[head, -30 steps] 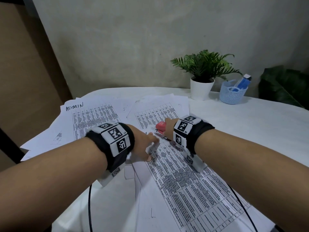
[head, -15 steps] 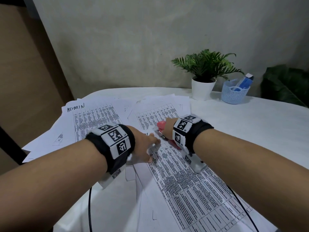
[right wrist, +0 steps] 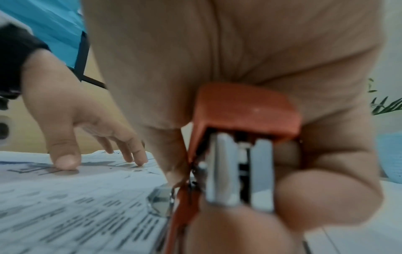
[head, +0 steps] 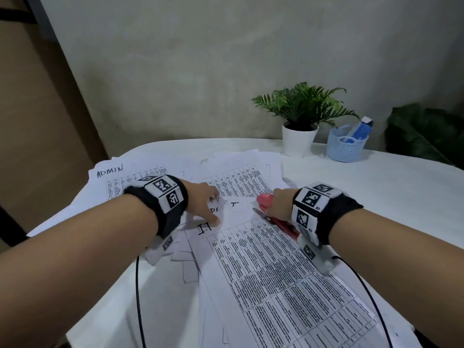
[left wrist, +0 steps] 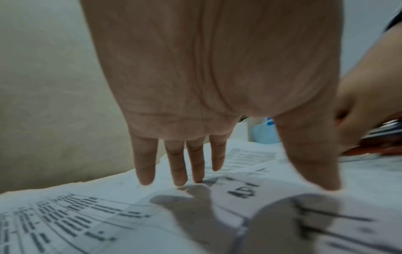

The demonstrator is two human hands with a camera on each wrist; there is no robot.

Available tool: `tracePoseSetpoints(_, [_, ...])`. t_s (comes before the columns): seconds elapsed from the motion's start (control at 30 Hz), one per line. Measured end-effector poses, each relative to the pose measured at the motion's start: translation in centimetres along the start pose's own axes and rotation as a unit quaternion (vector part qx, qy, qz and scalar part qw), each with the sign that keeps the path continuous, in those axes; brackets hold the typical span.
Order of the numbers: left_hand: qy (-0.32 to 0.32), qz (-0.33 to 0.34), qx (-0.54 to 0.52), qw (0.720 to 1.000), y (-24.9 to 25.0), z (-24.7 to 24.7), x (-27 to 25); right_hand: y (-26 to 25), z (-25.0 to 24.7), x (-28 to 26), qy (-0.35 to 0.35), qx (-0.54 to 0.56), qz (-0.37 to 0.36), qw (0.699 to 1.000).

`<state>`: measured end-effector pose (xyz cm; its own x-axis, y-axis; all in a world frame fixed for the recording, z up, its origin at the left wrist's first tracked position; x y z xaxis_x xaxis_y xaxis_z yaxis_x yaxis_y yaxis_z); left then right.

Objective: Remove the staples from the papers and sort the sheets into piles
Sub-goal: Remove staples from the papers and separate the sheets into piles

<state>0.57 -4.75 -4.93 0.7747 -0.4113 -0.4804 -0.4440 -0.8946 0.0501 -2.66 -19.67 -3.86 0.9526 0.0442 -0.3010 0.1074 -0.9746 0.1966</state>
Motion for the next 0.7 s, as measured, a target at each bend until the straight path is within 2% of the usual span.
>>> tracePoseSetpoints(0.1, [-0.015, -0.031, 0.003, 0.999, -0.9, -0.1, 0.9, 0.1, 1.0, 0.7, 0.002, -0.011, -0.020, 1.000])
tracePoseSetpoints(0.23, [-0.007, -0.048, -0.030, 0.998, -0.8, -0.3, 2.2, 0.7, 1.0, 1.1, 0.040, 0.058, 0.000, 0.998])
tracePoseSetpoints(0.3, [-0.029, -0.044, -0.024, 0.998, -0.3, -0.2, 2.1, 1.0, 1.2, 1.0, 0.025, 0.087, 0.012, 0.996])
tracePoseSetpoints(0.4, [-0.064, -0.018, -0.036, 0.997, 1.0, 0.0, 0.9, 0.7, 0.8, 0.8, 0.022, 0.076, 0.000, 0.997])
tracePoseSetpoints(0.5, [-0.050, 0.015, -0.101, 0.994, 1.8, 0.0, -1.2, 1.0, 1.1, 1.3, 0.028, 0.045, -0.008, 0.999])
tracePoseSetpoints(0.6, [-0.039, 0.045, -0.226, 0.972, 2.3, 1.0, -4.2, 1.0, 0.8, 1.1, 0.035, 0.043, -0.005, 0.998])
tracePoseSetpoints(0.7, [-0.058, 0.070, -0.248, 0.964, 2.9, 3.0, -6.9, 1.1, 0.4, 0.3, 0.040, 0.031, 0.006, 0.999])
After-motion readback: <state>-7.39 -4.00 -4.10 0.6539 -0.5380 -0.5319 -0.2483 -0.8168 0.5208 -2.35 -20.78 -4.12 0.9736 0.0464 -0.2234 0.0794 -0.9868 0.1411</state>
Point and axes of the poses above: each hand's wrist, its own x-axis towards the middle knuckle, its own z-axis out of the palm, y = z × x, the point moved 10 cm from there along x, towards the middle knuckle, and after that the axes turned 6 degrees about z, right-handed, at the moved point
